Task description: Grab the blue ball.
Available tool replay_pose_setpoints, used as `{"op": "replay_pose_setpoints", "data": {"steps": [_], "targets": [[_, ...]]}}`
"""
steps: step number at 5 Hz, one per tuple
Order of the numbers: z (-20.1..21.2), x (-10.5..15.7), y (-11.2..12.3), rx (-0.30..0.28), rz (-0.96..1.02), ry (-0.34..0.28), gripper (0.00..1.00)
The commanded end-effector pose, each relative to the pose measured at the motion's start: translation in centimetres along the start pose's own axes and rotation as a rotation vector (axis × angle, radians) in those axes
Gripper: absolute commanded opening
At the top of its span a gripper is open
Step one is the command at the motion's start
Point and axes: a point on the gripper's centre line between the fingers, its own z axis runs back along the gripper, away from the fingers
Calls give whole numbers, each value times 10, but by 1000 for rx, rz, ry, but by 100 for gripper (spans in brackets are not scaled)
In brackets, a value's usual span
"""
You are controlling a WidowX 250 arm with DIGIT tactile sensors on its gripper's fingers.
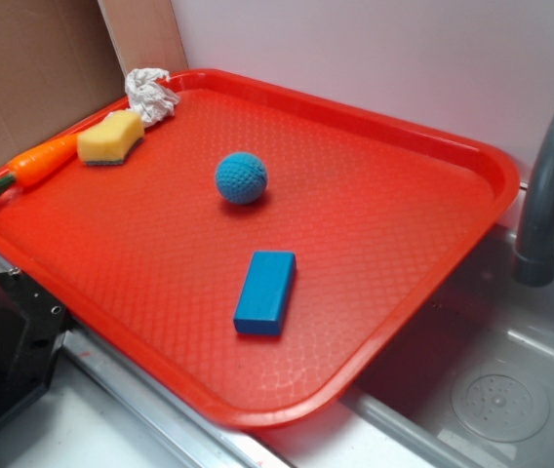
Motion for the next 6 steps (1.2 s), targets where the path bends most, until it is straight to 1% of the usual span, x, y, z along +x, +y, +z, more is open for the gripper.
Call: {"op": "replay_pose_setpoints", "data": {"steps": [1, 2, 3, 4, 6], "targets": [[0, 0, 0, 0, 0, 0, 100], [-34, 37, -19, -3, -94, -13, 100], [-67, 67, -27, -55, -270, -105, 100], [-94, 88, -26, -33, -350, -127, 100], [-94, 88, -26, -33, -350, -127, 100]]}}
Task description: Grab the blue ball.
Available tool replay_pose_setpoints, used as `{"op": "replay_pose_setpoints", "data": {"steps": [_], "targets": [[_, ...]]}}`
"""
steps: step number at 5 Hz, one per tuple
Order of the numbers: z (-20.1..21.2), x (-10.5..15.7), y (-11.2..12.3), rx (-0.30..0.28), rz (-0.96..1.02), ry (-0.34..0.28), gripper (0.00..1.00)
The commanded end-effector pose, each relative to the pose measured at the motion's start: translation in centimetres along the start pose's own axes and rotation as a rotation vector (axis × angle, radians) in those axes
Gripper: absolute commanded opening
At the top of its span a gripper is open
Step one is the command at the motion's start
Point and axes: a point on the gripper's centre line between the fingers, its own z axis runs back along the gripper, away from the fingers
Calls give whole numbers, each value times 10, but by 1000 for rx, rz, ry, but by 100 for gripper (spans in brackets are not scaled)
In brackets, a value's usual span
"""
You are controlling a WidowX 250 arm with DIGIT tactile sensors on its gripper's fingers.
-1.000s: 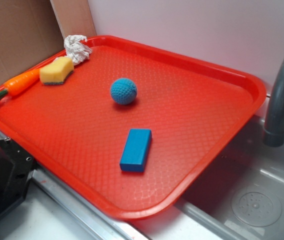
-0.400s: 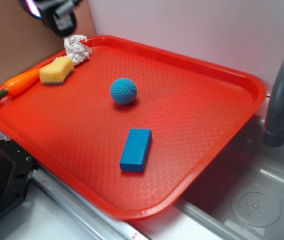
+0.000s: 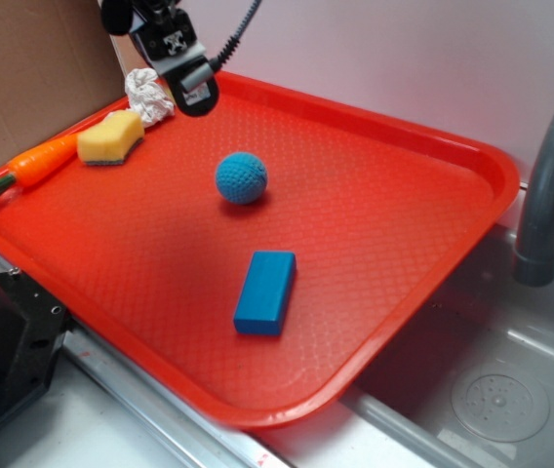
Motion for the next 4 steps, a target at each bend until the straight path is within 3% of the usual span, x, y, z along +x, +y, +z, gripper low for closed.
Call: {"op": "replay_pose_setpoints", "data": {"steps": [1, 2, 4], "targets": [[7, 5, -1, 9, -4, -24, 100], [-31, 28, 4, 37, -6, 98, 100], [-69, 36, 15, 17, -73, 165, 100]]}}
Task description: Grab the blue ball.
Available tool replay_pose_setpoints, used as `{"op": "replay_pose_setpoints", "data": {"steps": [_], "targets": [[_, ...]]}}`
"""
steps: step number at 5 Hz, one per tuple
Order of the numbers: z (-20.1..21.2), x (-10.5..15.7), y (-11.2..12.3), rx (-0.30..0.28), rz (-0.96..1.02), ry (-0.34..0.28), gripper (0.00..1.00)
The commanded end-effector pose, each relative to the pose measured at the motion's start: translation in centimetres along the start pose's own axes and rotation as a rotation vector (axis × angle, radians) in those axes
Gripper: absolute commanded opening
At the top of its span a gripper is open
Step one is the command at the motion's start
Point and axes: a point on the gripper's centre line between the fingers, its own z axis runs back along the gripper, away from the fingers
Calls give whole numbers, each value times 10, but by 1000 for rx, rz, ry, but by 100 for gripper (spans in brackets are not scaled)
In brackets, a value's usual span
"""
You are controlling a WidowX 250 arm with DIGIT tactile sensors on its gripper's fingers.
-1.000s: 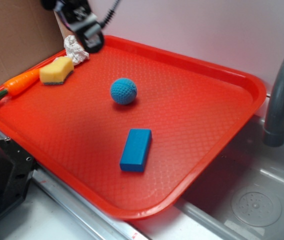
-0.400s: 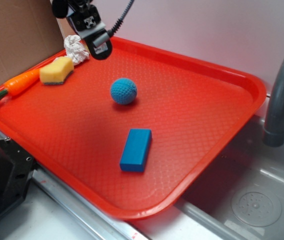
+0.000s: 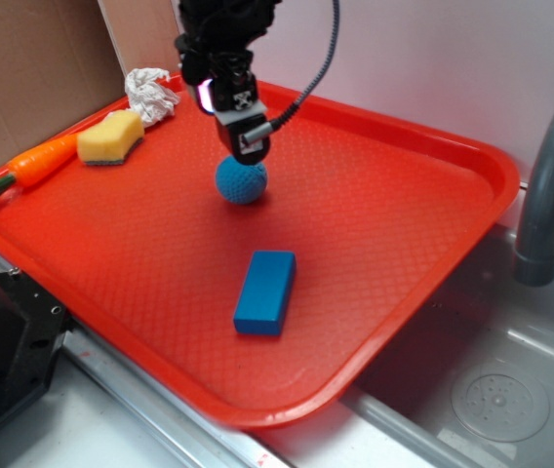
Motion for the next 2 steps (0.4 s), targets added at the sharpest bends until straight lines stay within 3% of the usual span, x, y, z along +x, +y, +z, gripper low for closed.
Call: {"op": "replay_pose_setpoints", "data": {"steps": [1, 2], "targets": [[-12, 7, 13, 11, -34, -24, 100], [-21, 1, 16, 29, -67, -35, 100]]}}
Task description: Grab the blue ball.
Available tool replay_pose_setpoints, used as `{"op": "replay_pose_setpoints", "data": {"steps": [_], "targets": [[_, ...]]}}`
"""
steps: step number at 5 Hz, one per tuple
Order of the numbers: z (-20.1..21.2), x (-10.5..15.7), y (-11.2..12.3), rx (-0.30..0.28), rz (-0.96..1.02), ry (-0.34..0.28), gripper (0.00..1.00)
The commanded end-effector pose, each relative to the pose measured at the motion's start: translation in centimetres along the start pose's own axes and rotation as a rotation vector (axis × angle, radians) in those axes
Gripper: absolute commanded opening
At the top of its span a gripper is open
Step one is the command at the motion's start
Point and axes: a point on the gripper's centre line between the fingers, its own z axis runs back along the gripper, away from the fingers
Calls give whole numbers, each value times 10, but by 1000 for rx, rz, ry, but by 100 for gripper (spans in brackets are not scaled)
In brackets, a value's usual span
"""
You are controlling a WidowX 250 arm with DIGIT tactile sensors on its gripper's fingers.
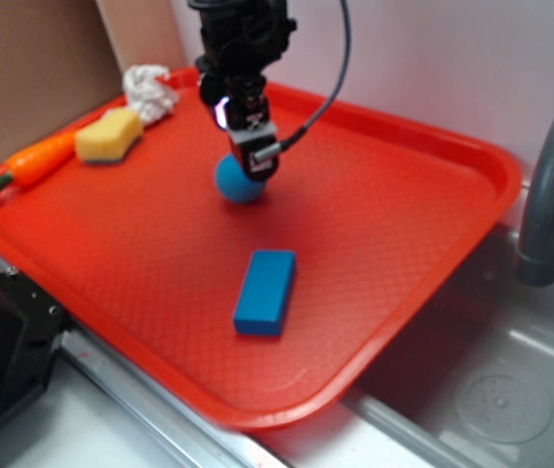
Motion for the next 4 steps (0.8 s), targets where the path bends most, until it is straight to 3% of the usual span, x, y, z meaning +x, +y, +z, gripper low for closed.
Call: {"op": "replay_pose_setpoints", "data": {"steps": [1, 2, 3, 4], "targets": [[-3, 2, -4, 18, -90, -82, 100], [-21, 11, -9, 8, -126, -74, 100], [-32, 15, -8, -8, -93, -14, 4], [-27, 12, -8, -1, -83, -41, 0]]}}
